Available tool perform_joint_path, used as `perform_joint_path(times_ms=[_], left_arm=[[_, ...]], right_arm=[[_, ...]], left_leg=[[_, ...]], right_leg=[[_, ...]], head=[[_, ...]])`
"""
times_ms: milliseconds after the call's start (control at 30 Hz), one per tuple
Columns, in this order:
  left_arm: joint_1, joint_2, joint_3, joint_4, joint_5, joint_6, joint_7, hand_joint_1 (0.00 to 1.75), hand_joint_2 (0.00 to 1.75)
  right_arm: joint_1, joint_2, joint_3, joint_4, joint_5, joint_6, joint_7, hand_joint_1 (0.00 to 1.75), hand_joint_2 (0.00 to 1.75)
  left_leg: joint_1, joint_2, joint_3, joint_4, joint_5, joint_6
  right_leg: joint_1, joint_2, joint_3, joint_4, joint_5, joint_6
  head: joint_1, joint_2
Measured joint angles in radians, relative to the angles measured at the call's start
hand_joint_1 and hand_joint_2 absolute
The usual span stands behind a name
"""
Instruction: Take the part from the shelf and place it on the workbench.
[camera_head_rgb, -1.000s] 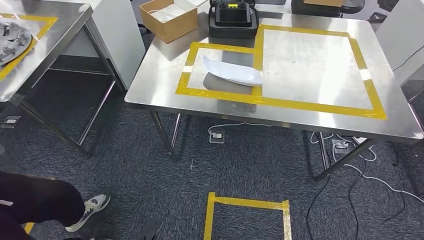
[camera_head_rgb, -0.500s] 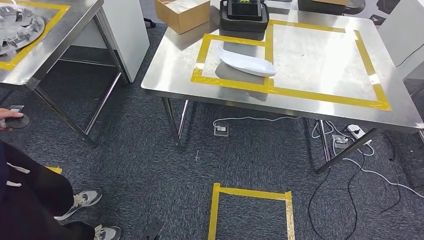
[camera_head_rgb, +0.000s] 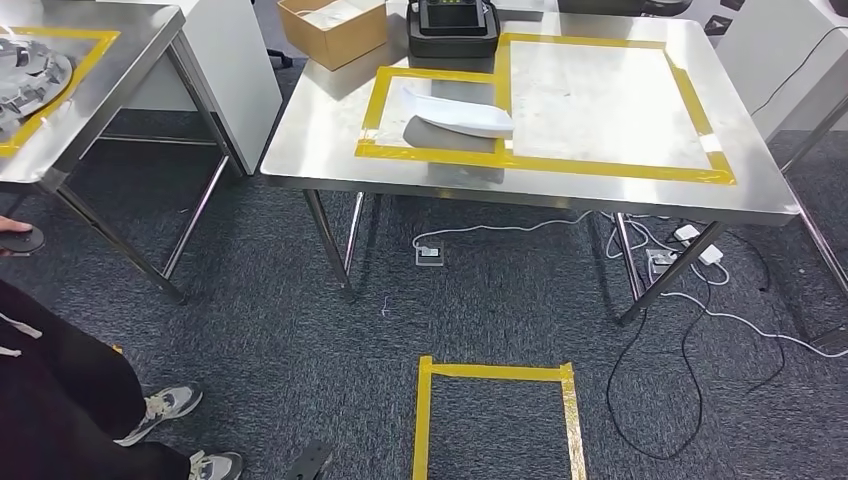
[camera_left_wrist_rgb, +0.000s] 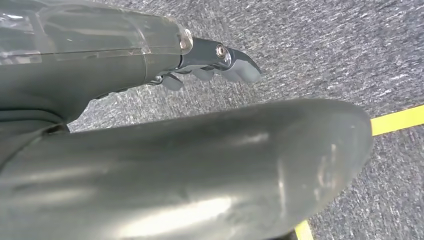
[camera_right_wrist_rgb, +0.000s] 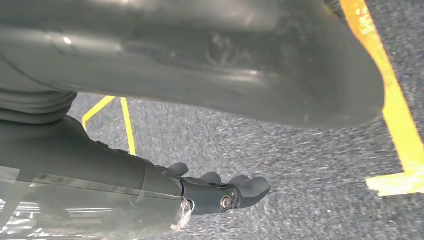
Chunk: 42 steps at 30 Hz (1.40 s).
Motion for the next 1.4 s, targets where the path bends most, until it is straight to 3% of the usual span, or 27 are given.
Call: perform_joint_path(times_ms=[67, 200, 267, 333, 367, 400, 433, 467, 533, 600, 667, 733, 767, 867, 900, 933, 967, 1033, 1100, 1133, 1200, 1267, 1333, 1400], left_arm=[[0.0, 0.003, 0.0, 0.0, 0.0, 0.0, -0.003, 0.0, 0.0], [0.001, 0.008, 0.0, 0.0, 0.005, 0.0, 0.0, 0.0, 0.0], [0.001, 0.01, 0.0, 0.0, 0.004, -0.001, 0.005, 0.0, 0.0], [0.003, 0.011, 0.0, 0.0, 0.003, -0.002, 0.009, 0.0, 0.0], [0.004, 0.012, 0.0, 0.0, 0.003, -0.002, 0.01, 0.0, 0.0], [0.005, 0.012, 0.0, 0.0, 0.003, -0.002, 0.01, 0.0, 0.0], [0.005, 0.013, 0.0, 0.0, 0.002, -0.002, 0.011, 0.0, 0.0], [0.006, 0.013, 0.0, 0.0, 0.002, -0.002, 0.012, 0.0, 0.0], [0.005, 0.013, 0.0, 0.0, 0.0, -0.003, 0.013, 0.0, 0.0], [0.004, 0.012, 0.0, 0.0, -0.001, -0.006, 0.013, 0.0, 0.0], [0.004, 0.011, 0.0, 0.0, -0.002, -0.008, 0.013, 0.0, 0.0], [0.005, 0.01, 0.0, 0.0, -0.004, -0.01, 0.011, 0.0, 0.0], [0.005, 0.01, 0.0, 0.0, -0.004, -0.011, 0.01, 0.0, 0.0], [0.006, 0.009, -0.001, 0.0, -0.005, -0.012, 0.008, 0.0, 0.0], [0.006, 0.009, -0.001, 0.0, -0.005, -0.013, 0.008, 0.0, 0.0], [0.007, 0.009, -0.001, 0.0, -0.005, -0.013, 0.008, 0.0, 0.0], [0.007, 0.008, -0.001, 0.0, -0.005, -0.013, 0.008, 0.0, 0.0], [0.007, 0.008, -0.001, 0.0, -0.005, -0.014, 0.009, 0.0, 0.0], [0.007, 0.008, -0.001, 0.0, -0.006, -0.016, 0.011, 0.0, 0.0], [0.008, 0.008, -0.001, 0.0, -0.006, -0.016, 0.012, 0.0, 0.0], [0.009, 0.007, -0.001, 0.0, -0.008, -0.016, 0.012, 0.0, 0.0], [0.009, 0.005, -0.001, 0.0, -0.008, -0.016, 0.012, 0.0, 0.0], [0.011, 0.004, -0.001, 0.0, -0.008, -0.017, 0.012, 0.0, 0.0], [0.012, 0.004, -0.001, 0.0, -0.008, -0.017, 0.012, 0.0, 0.0]], right_arm=[[-0.001, 0.0, 0.0, 0.0, 0.007, -0.001, 0.007, 0.0, 0.0], [-0.001, 0.0, 0.0, 0.0, 0.014, -0.005, 0.015, 0.0, 0.0], [-0.001, -0.001, 0.0, 0.001, 0.016, -0.007, 0.019, 0.0, 0.0], [-0.001, -0.003, 0.0, 0.001, 0.016, -0.008, 0.021, 0.0, 0.0], [0.0, -0.004, 0.0, 0.001, 0.016, -0.008, 0.021, 0.0, 0.0], [0.001, -0.004, 0.0, 0.002, 0.016, -0.008, 0.022, 0.0, 0.0], [0.002, -0.003, 0.0, 0.002, 0.016, -0.009, 0.022, 0.0, 0.0], [0.003, -0.003, 0.0, 0.003, 0.016, -0.011, 0.023, 0.0, 0.0], [0.001, -0.004, 0.0, 0.004, 0.014, -0.017, 0.024, 0.0, 0.0], [-0.001, -0.005, 0.0, 0.004, 0.01, -0.022, 0.026, 0.0, 0.0], [0.0, -0.006, 0.0, 0.004, 0.005, -0.024, 0.027, 0.0, 0.0], [0.002, -0.008, 0.0, 0.004, -0.001, -0.025, 0.027, 0.0, 0.0], [0.002, -0.008, 0.0, 0.004, -0.004, -0.025, 0.027, 0.0, 0.0], [0.001, -0.009, 0.0, 0.004, -0.013, -0.027, 0.026, 0.0, 0.0], [0.002, -0.009, 0.0, 0.004, -0.017, -0.029, 0.026, 0.0, 0.0], [0.003, -0.01, -0.001, 0.004, -0.02, -0.03, 0.026, 0.0, 0.0], [0.004, -0.01, -0.003, 0.004, -0.023, -0.032, 0.026, 0.0, 0.0], [0.002, -0.009, -0.009, 0.004, -0.028, -0.035, 0.026, 0.0, 0.0], [-0.001, -0.009, -0.014, 0.004, -0.031, -0.038, 0.025, 0.0, 0.0], [-0.002, -0.009, -0.016, 0.004, -0.033, -0.039, 0.025, 0.0, 0.0], [-0.002, -0.009, -0.018, 0.004, -0.034, -0.041, 0.023, 0.0, 0.0], [-0.001, -0.009, -0.021, 0.005, -0.035, -0.041, 0.022, 0.0, 0.0], [-0.004, -0.009, -0.023, 0.006, -0.035, -0.041, 0.021, 0.0, 0.0], [-0.004, -0.009, -0.023, 0.006, -0.035, -0.041, 0.02, 0.0, 0.0]], left_leg=[[0.0, -0.007, 0.053, -0.086, 0.015, 0.009], [0.001, -0.007, 0.054, -0.107, 0.014, 0.037], [0.005, -0.001, 0.047, -0.11, 0.021, 0.048], [0.006, 0.005, 0.038, -0.11, 0.027, 0.053], [0.006, 0.008, 0.034, -0.109, 0.029, 0.053], [0.006, 0.01, 0.031, -0.109, 0.031, 0.053], [0.006, 0.013, 0.03, -0.109, 0.033, 0.051], [0.006, 0.015, 0.029, -0.109, 0.034, 0.05], [0.005, 0.018, 0.028, -0.109, 0.037, 0.044], [0.004, 0.022, 0.022, -0.108, 0.041, 0.034], [0.006, 0.026, 0.017, -0.11, 0.048, 0.021], [0.007, 0.021, 0.011, -0.096, 0.032, 0.011], [0.007, 0.015, -0.003, -0.064, 0.008, 0.009], [0.006, 0.002, -0.08, 0.112, -0.086, 0.006], [0.006, 0.001, -0.095, 0.149, -0.094, 0.006], [0.006, 0.001, -0.094, 0.152, -0.083, 0.006], [0.006, -0.003, -0.074, 0.117, -0.054, 0.008], [0.008, -0.042, -0.006, -0.006, 0.007, 0.014], [0.01, -0.078, 0.035, -0.087, 0.024, 0.021], [0.009, -0.08, 0.038, -0.095, 0.019, 0.025], [0.009, -0.056, 0.039, -0.102, 0.021, 0.034], [0.012, -0.029, 0.04, -0.106, 0.024, 0.043], [0.011, 0.001, 0.04, -0.107, 0.023, 0.047], [0.01, 0.03, 0.039, -0.107, 0.021, 0.048]], right_leg=[[0.001, 0.004, -0.013, 0.018, -0.004, 0.008], [0.001, 0.01, -0.026, 0.038, -0.01, 0.028], [-0.004, 0.01, -0.054, 0.101, -0.056, 0.043], [-0.011, 0.008, -0.109, 0.23, -0.127, 0.056], [-0.014, 0.007, -0.132, 0.286, -0.149, 0.06], [-0.016, 0.007, -0.14, 0.313, -0.152, 0.062], [-0.019, 0.006, -0.13, 0.301, -0.134, 0.063], [-0.02, 0.006, -0.102, 0.25, -0.101, 0.061], [-0.018, -0.001, -0.029, 0.106, -0.037, 0.054], [-0.013, -0.007, 0.005, 0.024, -0.019, 0.044], [-0.008, -0.005, 0.002, 0.014, -0.021, 0.033], [-0.009, -0.002, 0.003, 0.002, -0.009, 0.02], [-0.01, -0.001, 0.004, -0.005, -0.002, 0.014], [-0.006, 0.009, -0.001, -0.008, 0.005, 0.004], [-0.005, 0.015, -0.002, -0.006, 0.006, 0.004], [-0.003, 0.022, -0.003, -0.003, 0.006, 0.004], [-0.002, 0.031, -0.003, 0.001, 0.005, 0.005], [-0.001, 0.048, -0.006, 0.012, 0.0, 0.01], [-0.002, 0.067, -0.017, 0.025, -0.004, 0.02], [-0.004, 0.077, -0.024, 0.028, -0.003, 0.026], [-0.008, 0.092, -0.032, 0.032, -0.001, 0.037], [-0.009, 0.063, -0.055, 0.075, -0.029, 0.049], [-0.013, 0.02, -0.113, 0.194, -0.093, 0.063], [-0.018, 0.007, -0.165, 0.304, -0.132, 0.071]], head=[[0.0, 0.0], [0.001, 0.0], [0.005, 0.0], [0.008, 0.0], [0.008, 0.0], [0.008, 0.0], [0.008, 0.0], [0.008, 0.0], [0.008, 0.0], [0.007, 0.0], [0.007, 0.0], [0.006, 0.0], [0.004, 0.0], [0.001, 0.0], [0.002, 0.0], [0.002, 0.0], [0.001, 0.0], [0.001, 0.0], [0.002, 0.0], [0.002, 0.0], [0.002, 0.0], [0.006, 0.0], [0.01, 0.0], [0.01, 0.0]])
